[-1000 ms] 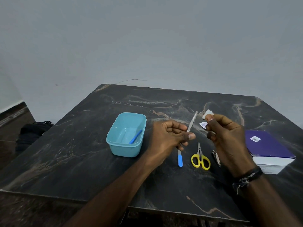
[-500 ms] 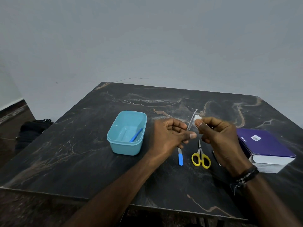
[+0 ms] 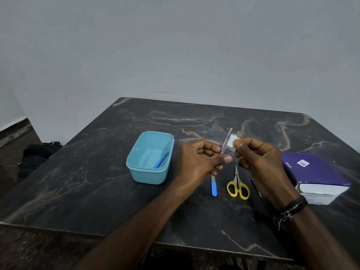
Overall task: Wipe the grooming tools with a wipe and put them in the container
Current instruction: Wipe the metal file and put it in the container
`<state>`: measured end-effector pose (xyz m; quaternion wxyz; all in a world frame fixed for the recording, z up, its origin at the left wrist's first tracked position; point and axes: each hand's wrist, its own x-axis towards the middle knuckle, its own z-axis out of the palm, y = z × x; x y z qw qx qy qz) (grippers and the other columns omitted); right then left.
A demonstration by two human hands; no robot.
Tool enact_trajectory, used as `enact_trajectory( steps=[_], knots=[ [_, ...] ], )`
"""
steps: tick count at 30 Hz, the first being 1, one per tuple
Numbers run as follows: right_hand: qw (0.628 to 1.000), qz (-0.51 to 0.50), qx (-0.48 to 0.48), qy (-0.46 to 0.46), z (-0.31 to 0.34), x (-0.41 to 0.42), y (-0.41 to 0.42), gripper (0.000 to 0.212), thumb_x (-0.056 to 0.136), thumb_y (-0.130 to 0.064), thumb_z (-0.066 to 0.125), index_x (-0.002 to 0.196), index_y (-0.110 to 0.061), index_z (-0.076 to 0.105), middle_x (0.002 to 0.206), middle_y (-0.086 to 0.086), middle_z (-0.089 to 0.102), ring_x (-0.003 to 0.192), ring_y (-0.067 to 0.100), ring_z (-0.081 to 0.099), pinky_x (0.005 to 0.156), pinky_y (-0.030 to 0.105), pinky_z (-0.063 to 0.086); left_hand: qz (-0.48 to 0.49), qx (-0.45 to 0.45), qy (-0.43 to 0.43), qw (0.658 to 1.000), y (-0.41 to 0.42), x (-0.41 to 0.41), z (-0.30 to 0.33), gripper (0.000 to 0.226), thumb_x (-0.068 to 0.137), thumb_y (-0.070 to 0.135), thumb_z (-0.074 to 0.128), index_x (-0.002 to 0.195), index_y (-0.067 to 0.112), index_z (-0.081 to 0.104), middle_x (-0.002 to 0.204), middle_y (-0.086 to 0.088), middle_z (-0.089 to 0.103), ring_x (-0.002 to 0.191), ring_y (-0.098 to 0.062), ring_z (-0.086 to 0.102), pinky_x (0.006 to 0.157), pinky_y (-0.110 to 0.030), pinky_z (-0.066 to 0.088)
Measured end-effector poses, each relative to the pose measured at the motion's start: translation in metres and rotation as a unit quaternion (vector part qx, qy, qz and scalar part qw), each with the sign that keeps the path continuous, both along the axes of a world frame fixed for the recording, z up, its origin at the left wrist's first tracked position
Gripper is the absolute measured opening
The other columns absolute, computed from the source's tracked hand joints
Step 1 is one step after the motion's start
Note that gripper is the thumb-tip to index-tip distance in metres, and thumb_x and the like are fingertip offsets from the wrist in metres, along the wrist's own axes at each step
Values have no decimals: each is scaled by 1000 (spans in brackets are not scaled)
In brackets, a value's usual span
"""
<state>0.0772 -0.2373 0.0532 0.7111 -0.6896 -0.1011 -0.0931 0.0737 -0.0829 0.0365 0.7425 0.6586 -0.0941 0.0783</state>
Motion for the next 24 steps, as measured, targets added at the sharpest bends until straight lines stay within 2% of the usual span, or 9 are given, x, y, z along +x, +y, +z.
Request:
enact_trajectory(
  steps=[4,8,10,14,17,21,24],
  knots=[
    [1000,5,13,-1,0,0,1,16,73,-30,68,80,-16,72,64,-5,63,61,6,51,50,17,40,1,5,-3,1000,0,0,-1,25,67,2,84,83,4,64,68,-9,68,53,-17,65,45,-25,53],
    [999,29,28,-4,-1,2,-2,43,54,-58,81,78,-22,76,68,-2,63,65,7,53,51,18,42,4,5,-3,1000,0,1,-2,25,67,3,84,84,3,64,68,-9,69,54,-18,66,45,-26,53],
    [999,29,34,-2,-2,4,-4,51,49,-62,82,79,-22,76,69,0,62,65,8,53,53,19,42,4,3,-3,1000,0,0,-2,26,68,2,84,84,2,64,68,-9,69,54,-19,66,44,-26,53],
    [999,18,28,-10,-4,6,-4,53,48,-63,82,80,-21,76,68,0,62,64,7,53,50,18,41,2,-2,-2,1000,-1,0,-1,26,67,2,84,85,1,64,67,-10,68,53,-18,65,45,-27,52],
    [1000,9,18,-14,-4,4,-3,42,55,-57,80,79,-22,76,67,-2,63,64,6,54,50,17,42,3,-1,-4,1000,-1,-1,-1,26,67,2,84,85,0,64,69,-12,69,54,-19,66,45,-27,52],
    [1000,-4,13,5,-3,3,-2,10,79,-24,69,80,-15,72,67,3,60,64,9,52,50,19,40,5,2,-4,1000,-1,-1,0,27,68,2,83,86,-1,64,69,-12,69,54,-18,66,45,-26,52],
    [1000,-10,5,8,-2,3,-2,8,86,-14,64,83,-13,71,69,4,59,64,9,51,50,19,40,5,2,-5,1000,0,-1,0,26,68,2,83,86,0,64,69,-11,69,54,-18,66,45,-26,52]
  ],
)
